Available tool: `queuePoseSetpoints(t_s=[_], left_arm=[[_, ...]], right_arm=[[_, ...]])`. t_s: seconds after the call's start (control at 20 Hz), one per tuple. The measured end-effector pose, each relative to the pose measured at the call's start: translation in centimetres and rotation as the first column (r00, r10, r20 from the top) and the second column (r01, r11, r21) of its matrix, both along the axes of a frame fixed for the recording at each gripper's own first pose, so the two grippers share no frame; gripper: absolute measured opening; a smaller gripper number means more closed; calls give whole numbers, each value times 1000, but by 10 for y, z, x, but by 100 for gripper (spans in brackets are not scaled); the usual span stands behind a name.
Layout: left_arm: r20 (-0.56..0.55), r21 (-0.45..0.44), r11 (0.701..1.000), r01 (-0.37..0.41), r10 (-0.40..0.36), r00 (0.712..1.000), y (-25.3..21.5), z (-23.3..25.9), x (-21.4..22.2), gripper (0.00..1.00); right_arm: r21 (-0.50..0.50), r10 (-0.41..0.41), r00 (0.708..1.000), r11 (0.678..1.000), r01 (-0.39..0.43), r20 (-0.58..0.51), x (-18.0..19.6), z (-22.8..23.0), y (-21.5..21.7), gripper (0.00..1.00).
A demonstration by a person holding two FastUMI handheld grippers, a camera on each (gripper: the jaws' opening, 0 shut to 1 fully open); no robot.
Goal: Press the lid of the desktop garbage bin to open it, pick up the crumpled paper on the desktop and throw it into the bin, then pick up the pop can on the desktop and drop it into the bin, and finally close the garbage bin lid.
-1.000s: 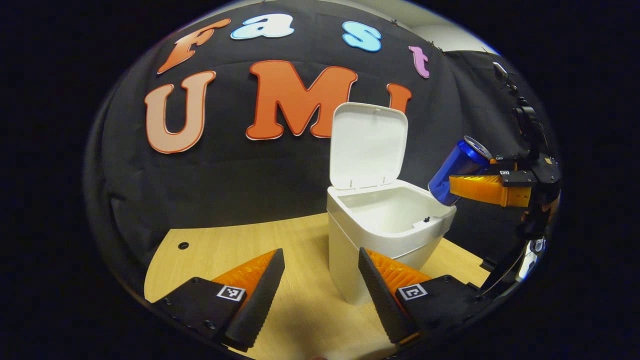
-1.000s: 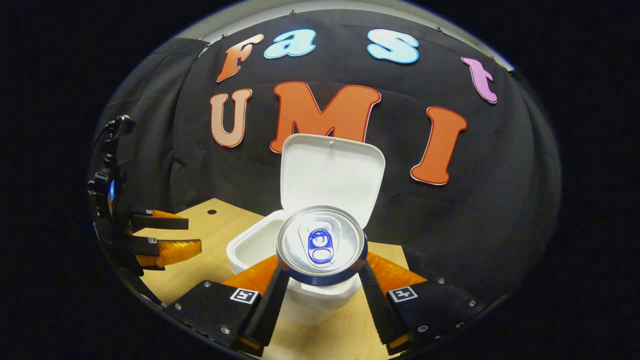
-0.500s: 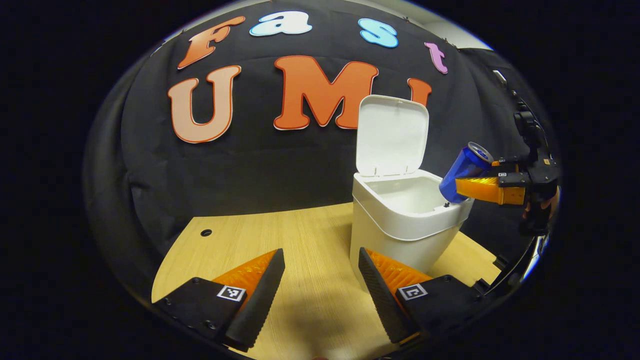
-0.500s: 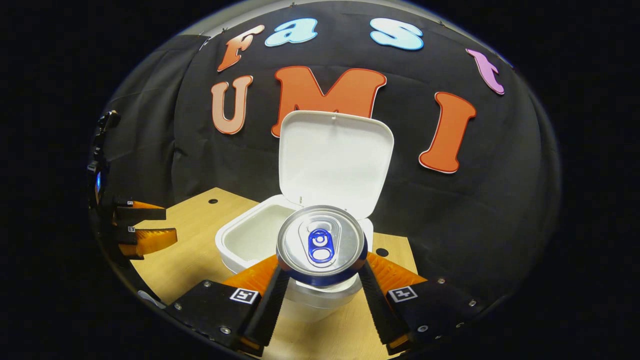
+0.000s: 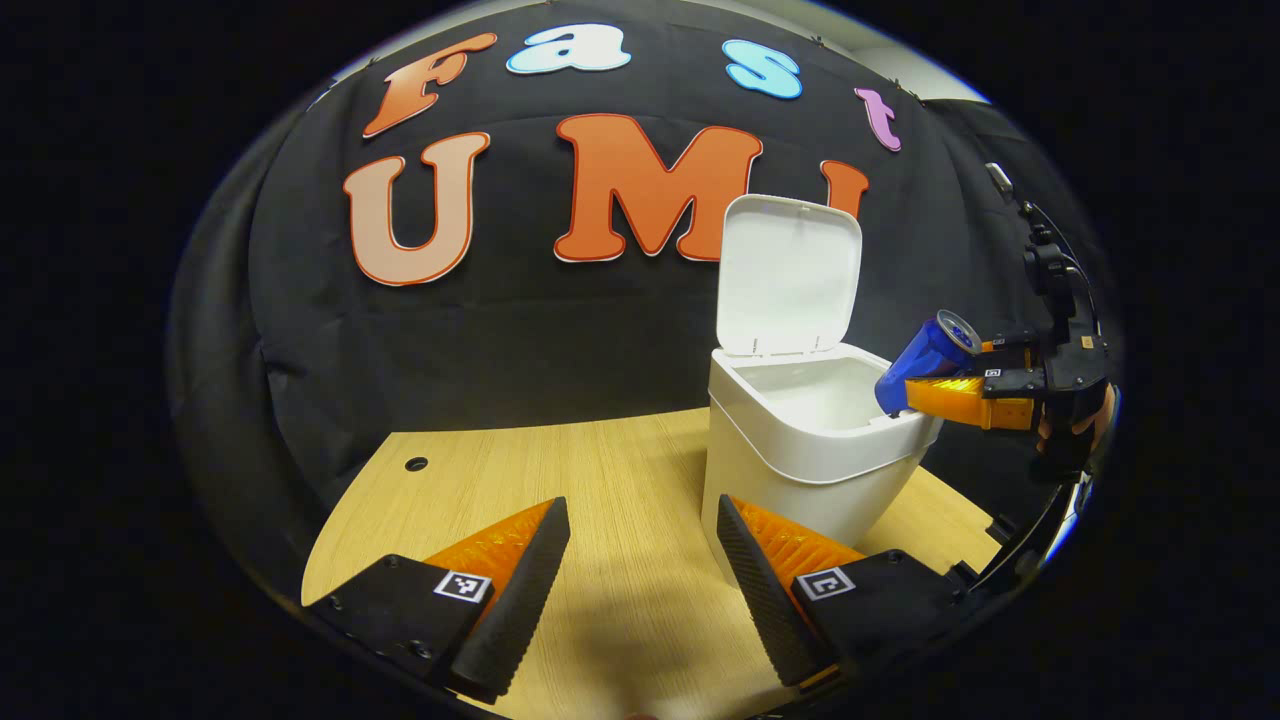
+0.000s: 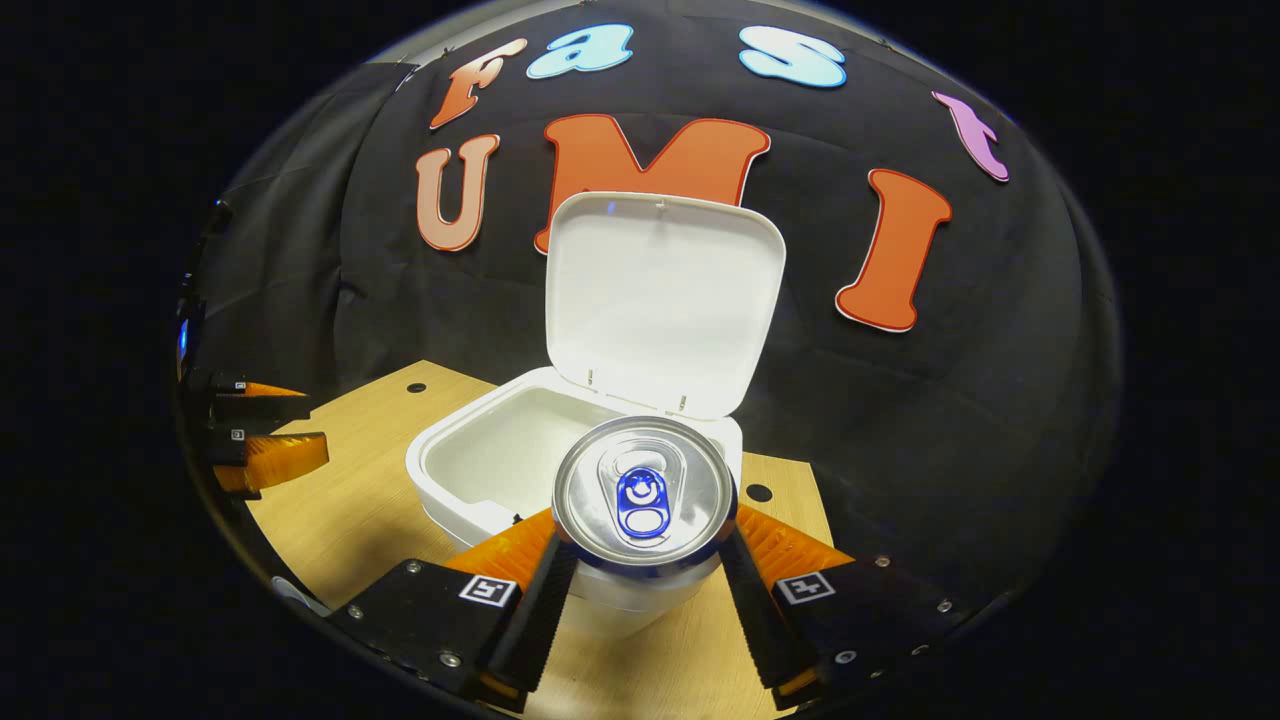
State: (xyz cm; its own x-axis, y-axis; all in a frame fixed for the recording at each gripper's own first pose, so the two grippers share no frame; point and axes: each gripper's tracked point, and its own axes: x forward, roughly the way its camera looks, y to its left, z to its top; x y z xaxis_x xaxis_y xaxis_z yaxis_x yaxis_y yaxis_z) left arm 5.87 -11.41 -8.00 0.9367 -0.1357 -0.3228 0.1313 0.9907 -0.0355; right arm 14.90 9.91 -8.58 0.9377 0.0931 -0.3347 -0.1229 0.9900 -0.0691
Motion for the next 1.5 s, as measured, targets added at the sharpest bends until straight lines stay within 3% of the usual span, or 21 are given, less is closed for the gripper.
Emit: queuePoseSetpoints(t_s=[0.7,1.15,1.5], left_arm=[[17,-2,999,-38,38,999,23,4,-1,93],[36,-15,994,-112,112,993,53,6,-9,95],[30,-30,984,-178,179,983,79,5,-20,93]], right_arm=[[-22,-13,1000,1000,13,7,16,10,1,86],[-55,-13,984,998,23,178,57,97,-4,86],[-52,-8,944,998,27,331,89,182,-4,86]])
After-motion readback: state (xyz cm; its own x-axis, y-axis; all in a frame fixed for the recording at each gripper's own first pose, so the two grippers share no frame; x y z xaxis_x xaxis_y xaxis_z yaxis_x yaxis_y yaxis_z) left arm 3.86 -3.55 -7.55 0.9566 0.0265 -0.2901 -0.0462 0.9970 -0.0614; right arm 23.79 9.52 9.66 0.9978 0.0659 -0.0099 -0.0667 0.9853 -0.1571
